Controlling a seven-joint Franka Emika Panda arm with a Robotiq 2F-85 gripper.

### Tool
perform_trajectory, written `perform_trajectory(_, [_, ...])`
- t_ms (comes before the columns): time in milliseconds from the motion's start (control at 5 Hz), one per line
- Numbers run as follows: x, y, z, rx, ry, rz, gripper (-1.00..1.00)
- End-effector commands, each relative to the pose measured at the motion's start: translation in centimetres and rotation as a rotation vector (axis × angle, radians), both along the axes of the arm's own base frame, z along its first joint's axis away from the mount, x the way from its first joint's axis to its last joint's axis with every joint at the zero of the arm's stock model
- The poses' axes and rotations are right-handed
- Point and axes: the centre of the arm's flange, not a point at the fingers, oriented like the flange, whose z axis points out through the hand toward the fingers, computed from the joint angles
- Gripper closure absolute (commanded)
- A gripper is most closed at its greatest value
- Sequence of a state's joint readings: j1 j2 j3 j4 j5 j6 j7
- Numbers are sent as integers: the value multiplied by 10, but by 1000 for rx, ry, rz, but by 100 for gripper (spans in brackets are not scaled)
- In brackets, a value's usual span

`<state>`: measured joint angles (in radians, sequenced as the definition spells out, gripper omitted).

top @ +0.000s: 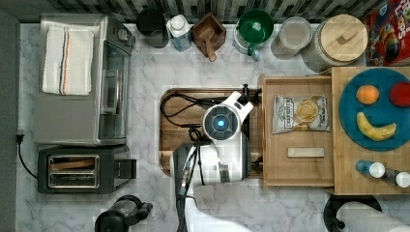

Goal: Close the drawer.

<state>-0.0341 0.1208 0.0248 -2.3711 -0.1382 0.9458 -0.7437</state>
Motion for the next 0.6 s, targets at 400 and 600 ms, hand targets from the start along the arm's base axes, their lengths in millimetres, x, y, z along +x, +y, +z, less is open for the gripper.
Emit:
perform_trajectory(400, [17, -93, 3, 58, -13, 12, 100])
perform_trajectory(600, [15, -118, 5, 65, -26, 17, 100])
